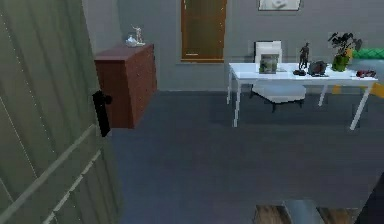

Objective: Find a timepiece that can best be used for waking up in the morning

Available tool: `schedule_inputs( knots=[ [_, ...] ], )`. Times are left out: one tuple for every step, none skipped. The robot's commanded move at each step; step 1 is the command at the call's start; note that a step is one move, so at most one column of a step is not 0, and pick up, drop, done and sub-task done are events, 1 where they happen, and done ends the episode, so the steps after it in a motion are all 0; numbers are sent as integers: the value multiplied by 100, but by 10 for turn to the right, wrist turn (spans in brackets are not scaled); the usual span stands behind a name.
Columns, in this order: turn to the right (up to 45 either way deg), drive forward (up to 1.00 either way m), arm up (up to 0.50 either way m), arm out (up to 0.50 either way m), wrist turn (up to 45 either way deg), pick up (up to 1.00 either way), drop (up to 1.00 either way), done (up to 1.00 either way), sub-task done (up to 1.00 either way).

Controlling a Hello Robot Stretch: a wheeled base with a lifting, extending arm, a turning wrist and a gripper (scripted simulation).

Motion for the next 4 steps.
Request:
schedule_inputs(
  knots=[
    [0,95,0,0,0,0,0,0,0],
    [390,0,0,0,0,0,0,0,0],
    [0,30,0,0,0,0,0,0,0],
    [120,0,0,0,0,0,0,0,0]
  ],
)
